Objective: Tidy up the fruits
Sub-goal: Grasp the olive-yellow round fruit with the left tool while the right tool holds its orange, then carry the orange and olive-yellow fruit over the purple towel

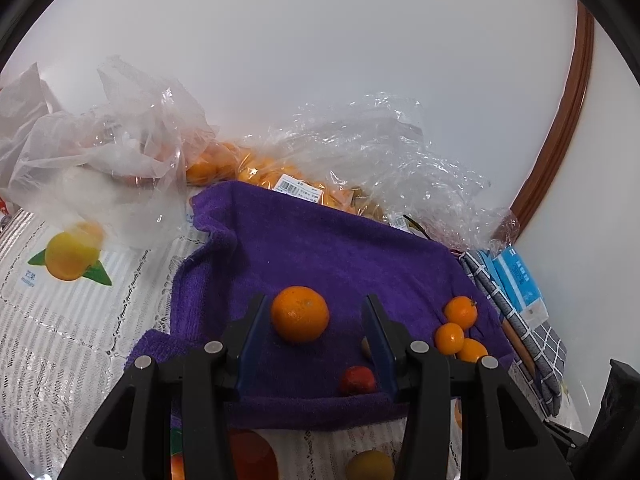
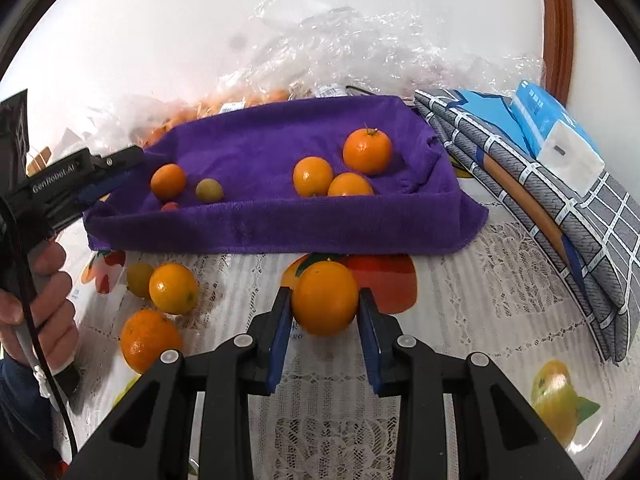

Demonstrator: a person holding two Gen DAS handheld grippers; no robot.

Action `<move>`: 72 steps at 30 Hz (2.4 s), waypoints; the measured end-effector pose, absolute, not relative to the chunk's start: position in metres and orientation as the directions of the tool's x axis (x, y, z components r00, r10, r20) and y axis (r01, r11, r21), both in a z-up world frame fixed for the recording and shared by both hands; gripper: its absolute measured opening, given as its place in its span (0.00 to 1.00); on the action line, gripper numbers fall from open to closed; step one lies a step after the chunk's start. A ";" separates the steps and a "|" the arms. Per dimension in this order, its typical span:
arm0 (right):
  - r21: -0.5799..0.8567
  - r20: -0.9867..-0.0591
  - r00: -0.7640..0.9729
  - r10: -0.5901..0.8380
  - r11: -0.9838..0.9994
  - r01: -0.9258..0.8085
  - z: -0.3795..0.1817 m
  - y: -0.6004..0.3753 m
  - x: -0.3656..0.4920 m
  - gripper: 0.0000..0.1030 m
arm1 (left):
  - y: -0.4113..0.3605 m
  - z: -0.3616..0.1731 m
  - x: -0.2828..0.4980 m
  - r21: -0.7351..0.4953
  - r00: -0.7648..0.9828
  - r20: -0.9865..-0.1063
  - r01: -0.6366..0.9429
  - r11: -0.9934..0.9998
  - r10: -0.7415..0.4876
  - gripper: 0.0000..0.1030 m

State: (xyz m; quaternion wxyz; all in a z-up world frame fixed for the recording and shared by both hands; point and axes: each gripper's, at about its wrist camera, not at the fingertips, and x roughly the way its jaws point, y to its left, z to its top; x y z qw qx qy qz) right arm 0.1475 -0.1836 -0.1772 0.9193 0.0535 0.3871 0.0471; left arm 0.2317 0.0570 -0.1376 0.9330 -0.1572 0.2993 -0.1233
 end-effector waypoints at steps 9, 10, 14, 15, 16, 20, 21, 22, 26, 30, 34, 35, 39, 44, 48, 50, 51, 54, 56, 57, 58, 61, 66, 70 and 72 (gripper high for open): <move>0.174 -0.662 0.737 0.139 0.984 -0.029 -0.172 -0.191 0.143 0.31 | 0.049 -0.130 0.218 -0.326 0.793 -0.517 0.165 0.931 -0.322 0.44; 0.174 -0.658 0.740 0.139 0.984 -0.030 -0.171 -0.191 0.142 0.31 | 0.047 -0.130 0.213 -0.311 0.792 -0.520 0.174 0.934 -0.321 0.44; 0.181 -0.639 0.757 0.140 0.983 -0.028 -0.167 -0.195 0.138 0.31 | 0.040 -0.133 0.195 -0.311 0.760 -0.549 0.200 0.929 -0.348 0.44; 0.176 -0.637 0.759 0.135 0.984 -0.027 -0.167 -0.196 0.137 0.31 | 0.038 -0.137 0.189 -0.312 0.751 -0.561 0.199 0.929 -0.349 0.44; 0.173 -0.635 0.761 0.129 0.985 -0.023 -0.167 -0.197 0.136 0.31 | 0.036 -0.141 0.183 -0.310 0.740 -0.575 0.199 0.930 -0.350 0.44; 0.159 -0.630 0.770 0.103 0.987 -0.002 -0.165 -0.201 0.132 0.31 | 0.030 -0.152 0.170 -0.297 0.690 -0.628 0.215 0.930 -0.360 0.44; 0.160 -0.626 0.773 0.102 0.987 0.000 -0.165 -0.202 0.131 0.31 | 0.030 -0.154 0.169 -0.298 0.685 -0.636 0.208 0.932 -0.356 0.44; 0.165 -0.623 0.775 0.105 0.986 -0.001 -0.165 -0.203 0.130 0.31 | 0.030 -0.157 0.169 -0.311 0.669 -0.648 0.204 0.928 -0.364 0.44; 0.182 -0.629 0.769 0.111 0.983 0.006 -0.166 -0.207 0.130 0.31 | 0.023 -0.164 0.173 -0.313 0.618 -0.682 0.237 0.920 -0.392 0.44; 0.175 -0.629 0.769 0.111 0.985 0.001 -0.167 -0.205 0.130 0.31 | 0.014 -0.169 0.176 -0.286 0.584 -0.716 0.255 0.924 -0.383 0.35; 0.176 -0.628 0.770 0.108 0.984 0.006 -0.166 -0.205 0.130 0.31 | 0.011 -0.171 0.178 -0.273 0.580 -0.727 0.249 0.929 -0.368 0.26; 0.177 -0.630 0.769 0.109 0.984 0.005 -0.166 -0.205 0.130 0.31 | 0.013 -0.170 0.177 -0.286 0.583 -0.718 0.251 0.925 -0.380 0.26; 0.191 -0.621 0.775 0.119 0.982 0.003 -0.165 -0.207 0.129 0.31 | 0.024 -0.162 0.169 -0.327 0.634 -0.659 0.244 0.913 -0.405 0.26; 0.192 -0.610 0.783 0.119 0.981 -0.001 -0.164 -0.206 0.127 0.31 | 0.033 -0.150 0.157 -0.333 0.712 -0.584 0.229 0.915 -0.391 0.26; 0.184 -0.601 0.792 0.111 0.983 0.002 -0.163 -0.205 0.125 0.31 | 0.034 -0.144 0.154 -0.323 0.742 -0.554 0.226 0.919 -0.377 0.26; 0.176 -0.596 0.796 0.106 0.984 0.001 -0.162 -0.204 0.124 0.31 | 0.037 -0.145 0.157 -0.336 0.738 -0.561 0.210 0.918 -0.375 0.26; 0.174 -0.594 0.798 0.105 0.985 0.001 -0.162 -0.204 0.124 0.31 | 0.039 -0.146 0.158 -0.344 0.737 -0.564 0.200 0.918 -0.372 0.26; 0.169 -0.596 0.796 0.104 0.986 -0.003 -0.162 -0.204 0.125 0.31 | 0.044 -0.146 0.159 -0.353 0.748 -0.555 0.186 0.917 -0.365 0.26; 0.164 -0.597 0.795 0.107 0.986 -0.010 -0.162 -0.202 0.125 0.31 | 0.046 -0.146 0.158 -0.355 0.752 -0.554 0.176 0.918 -0.358 0.26; 0.163 -0.595 0.796 0.108 0.987 -0.012 -0.161 -0.202 0.125 0.31 | 0.046 -0.146 0.158 -0.353 0.755 -0.553 0.172 0.919 -0.354 0.26; 0.165 -0.592 0.798 0.110 0.986 -0.013 -0.161 -0.202 0.124 0.31 | 0.046 -0.146 0.158 -0.351 0.758 -0.551 0.170 0.921 -0.350 0.26; 0.176 -0.580 0.806 0.115 0.984 -0.014 -0.160 -0.203 0.123 0.31 | 0.046 -0.145 0.157 -0.346 0.764 -0.546 0.169 0.923 -0.344 0.26; 0.187 -0.579 0.806 0.123 0.982 -0.016 -0.160 -0.204 0.123 0.31 | 0.043 -0.143 0.155 -0.332 0.769 -0.540 0.179 0.926 -0.342 0.26; 0.197 -0.576 0.808 0.127 0.980 -0.014 -0.160 -0.206 0.123 0.31 | 0.040 -0.143 0.154 -0.320 0.767 -0.542 0.190 0.928 -0.344 0.26; 0.197 -0.572 0.811 0.125 0.980 -0.012 -0.159 -0.206 0.122 0.31 | 0.040 -0.143 0.155 -0.321 0.764 -0.546 0.188 0.928 -0.343 0.26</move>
